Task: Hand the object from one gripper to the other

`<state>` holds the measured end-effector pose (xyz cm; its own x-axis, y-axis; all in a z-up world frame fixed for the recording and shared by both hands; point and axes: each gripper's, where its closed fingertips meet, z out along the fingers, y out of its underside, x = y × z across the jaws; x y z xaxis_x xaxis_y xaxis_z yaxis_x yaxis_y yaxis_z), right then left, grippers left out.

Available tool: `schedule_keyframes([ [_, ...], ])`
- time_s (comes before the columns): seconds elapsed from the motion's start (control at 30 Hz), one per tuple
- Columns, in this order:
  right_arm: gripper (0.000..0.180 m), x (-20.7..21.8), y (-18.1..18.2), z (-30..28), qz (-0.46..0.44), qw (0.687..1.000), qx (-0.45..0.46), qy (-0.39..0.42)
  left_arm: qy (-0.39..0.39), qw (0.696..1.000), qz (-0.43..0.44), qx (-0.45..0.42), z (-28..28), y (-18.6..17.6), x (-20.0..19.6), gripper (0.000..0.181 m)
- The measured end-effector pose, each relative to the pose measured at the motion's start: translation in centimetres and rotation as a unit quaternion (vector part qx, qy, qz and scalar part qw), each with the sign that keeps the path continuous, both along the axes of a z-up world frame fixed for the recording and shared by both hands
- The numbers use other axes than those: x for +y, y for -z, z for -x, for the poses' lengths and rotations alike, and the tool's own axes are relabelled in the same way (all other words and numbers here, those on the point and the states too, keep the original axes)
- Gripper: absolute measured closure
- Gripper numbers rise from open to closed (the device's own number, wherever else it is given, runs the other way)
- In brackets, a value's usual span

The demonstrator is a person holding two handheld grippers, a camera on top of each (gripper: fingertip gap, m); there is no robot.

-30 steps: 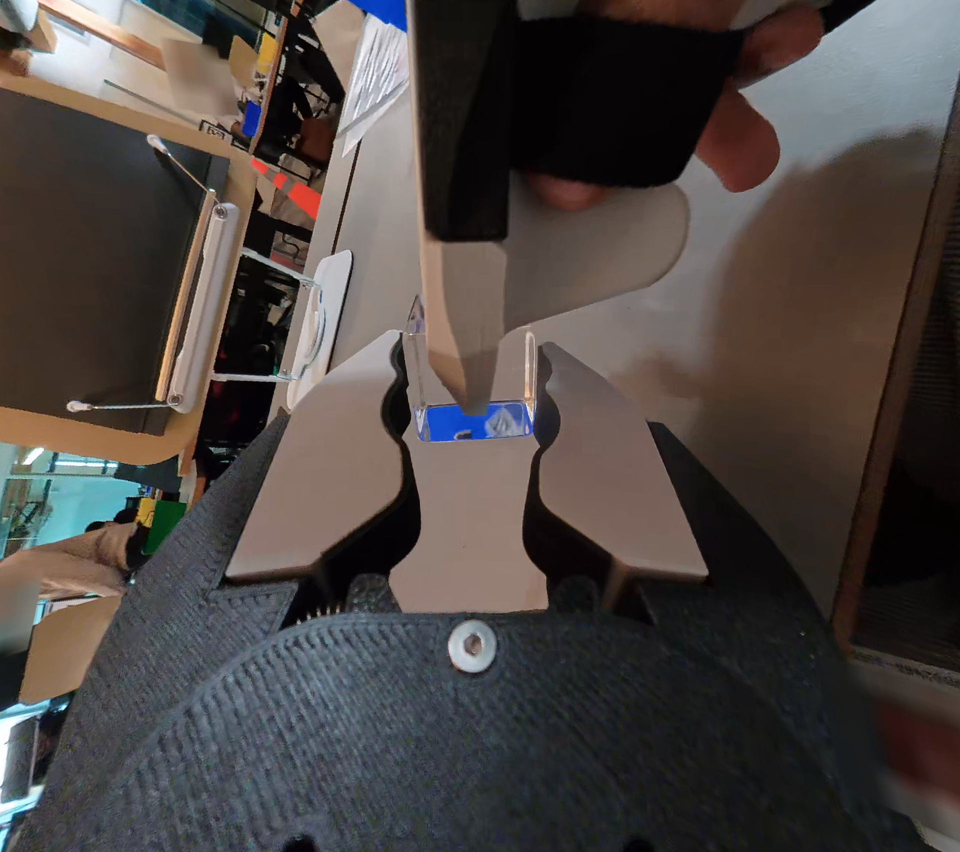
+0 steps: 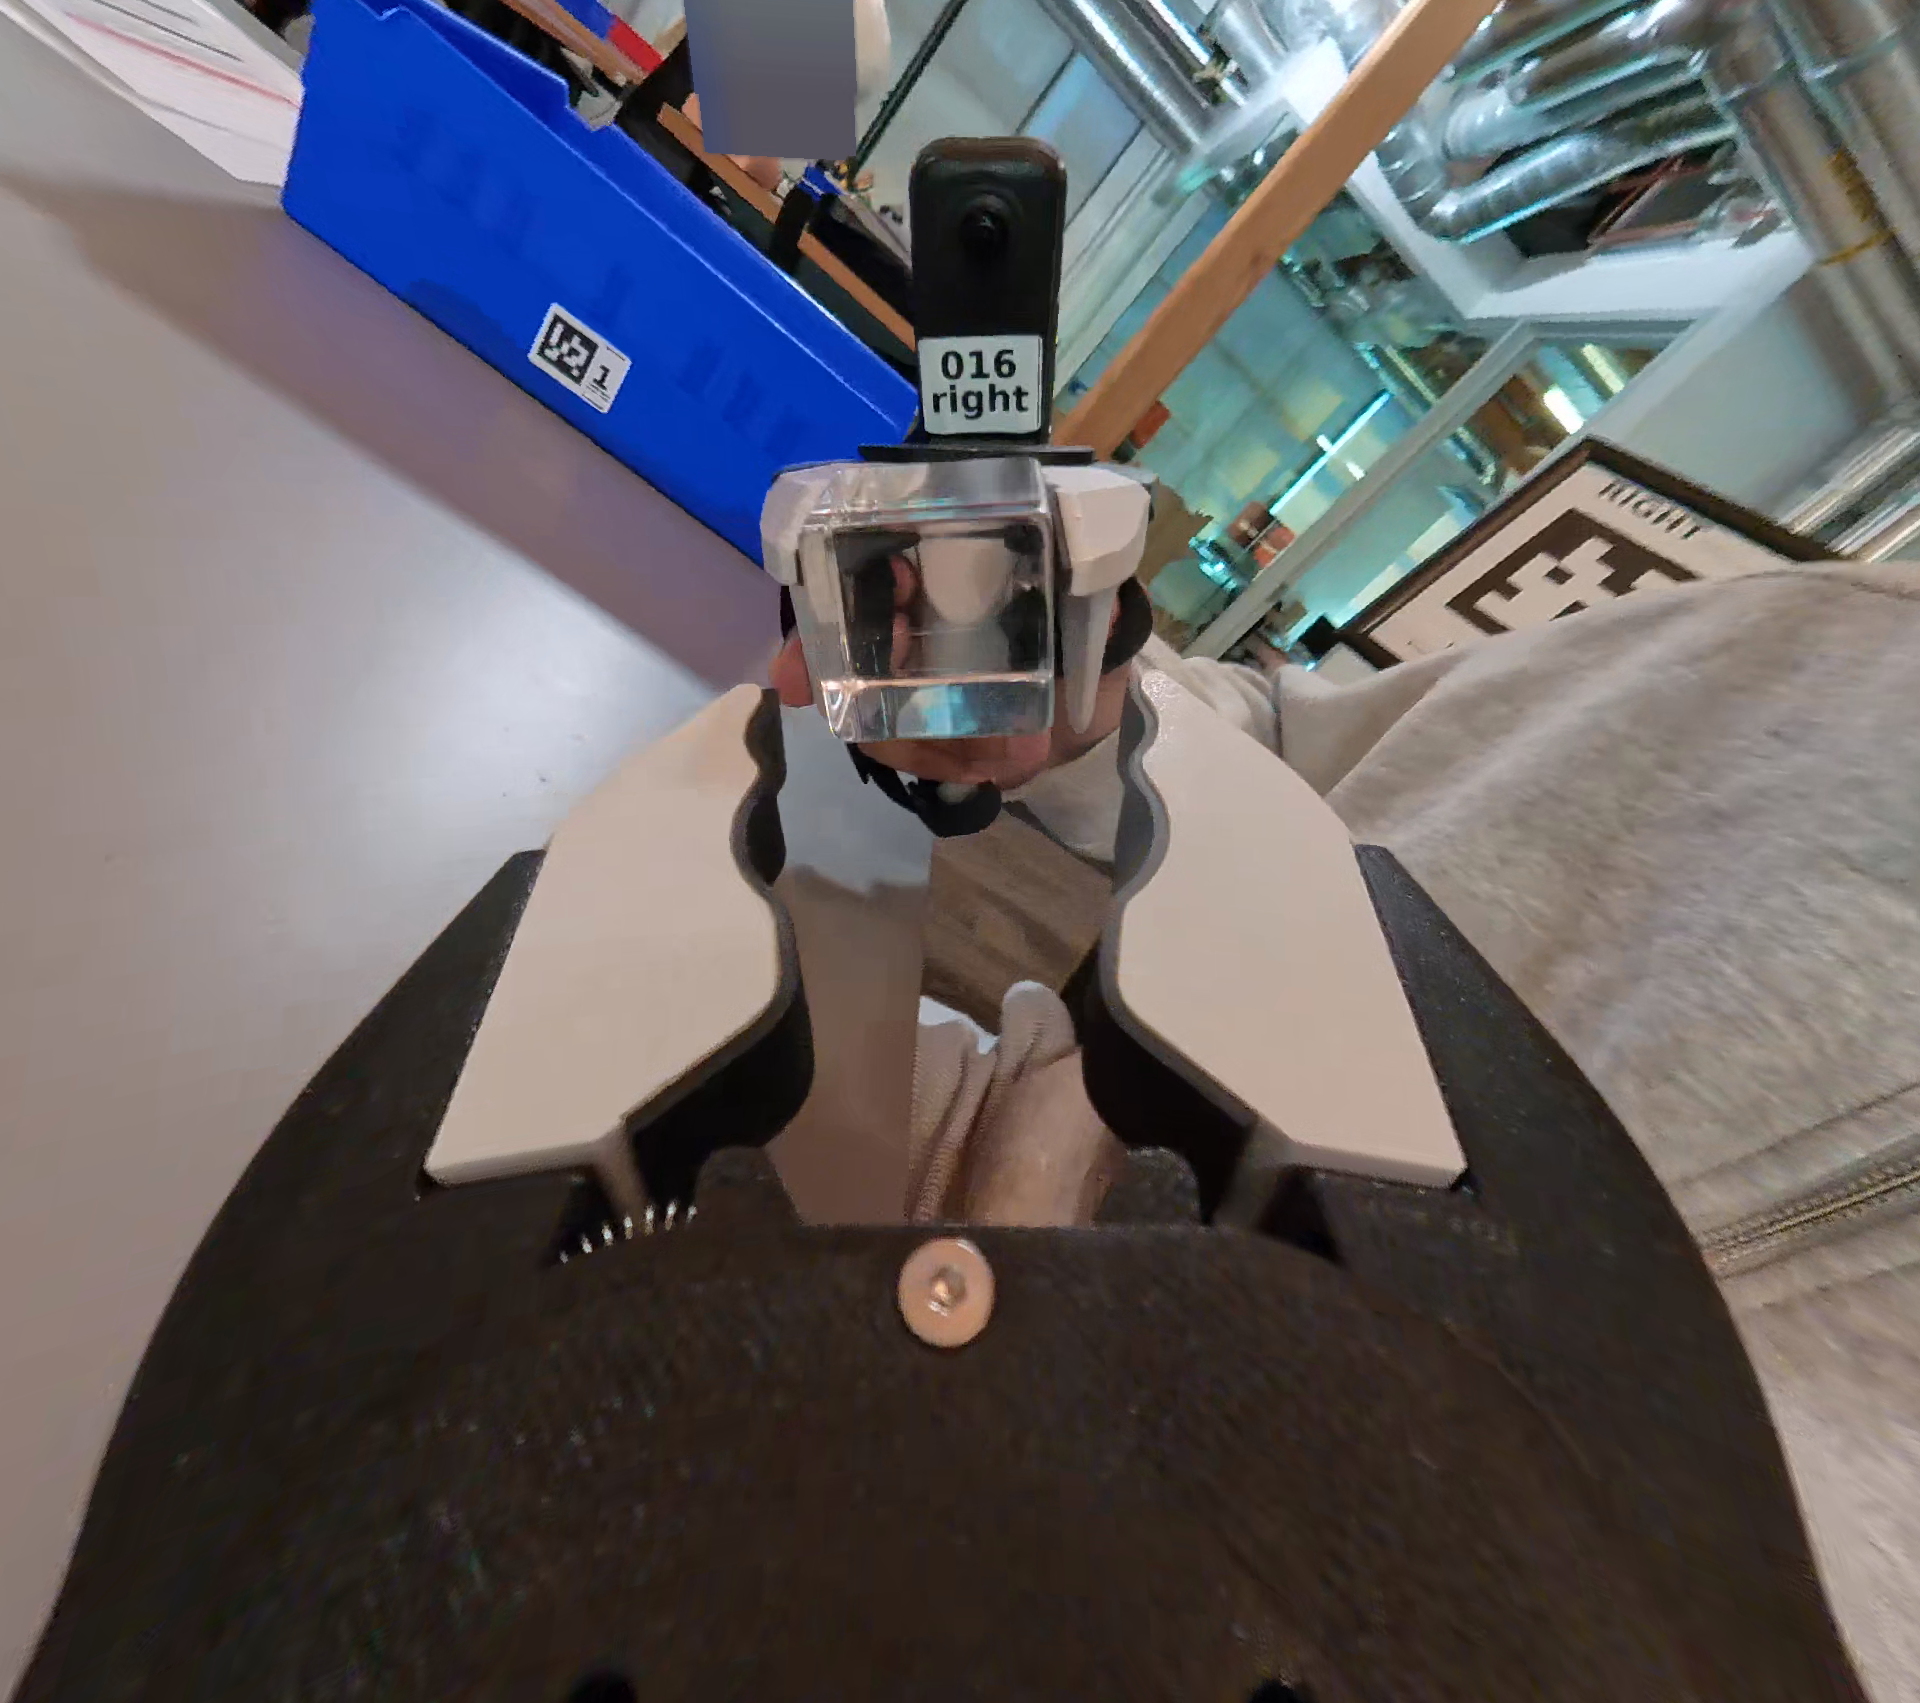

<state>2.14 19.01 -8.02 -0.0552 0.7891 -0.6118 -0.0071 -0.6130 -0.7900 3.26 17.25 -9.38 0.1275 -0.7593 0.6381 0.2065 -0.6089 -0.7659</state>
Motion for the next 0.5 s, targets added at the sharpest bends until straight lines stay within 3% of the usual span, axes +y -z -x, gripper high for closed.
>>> schedule_keyframes([
  [0.03,0.134,-0.18,0.02,0.16,-0.003,1.0,-0.001,-0.001,0.001,1.0,0.01,-0.012,0.04,-0.07,0.03,0.121],
  [0.23,0.134,-0.73,0.2,0.82,-0.015,1.0,-0.012,0.004,0.016,0.997,0.061,-0.055,0.23,-0.17,0.15,0.127],
  [0.3,0.134,-0.7,0.18,0.83,-0.013,1.0,-0.011,0.007,0.021,0.996,0.063,-0.063,0.22,-0.35,-0.01,0.136],
  [0.5,0.134,-0.73,-0.01,0.9,-0.01,1.0,0.004,0.004,0.014,0.998,0.044,-0.052,0.34,-0.37,-0.04,0.137],
])
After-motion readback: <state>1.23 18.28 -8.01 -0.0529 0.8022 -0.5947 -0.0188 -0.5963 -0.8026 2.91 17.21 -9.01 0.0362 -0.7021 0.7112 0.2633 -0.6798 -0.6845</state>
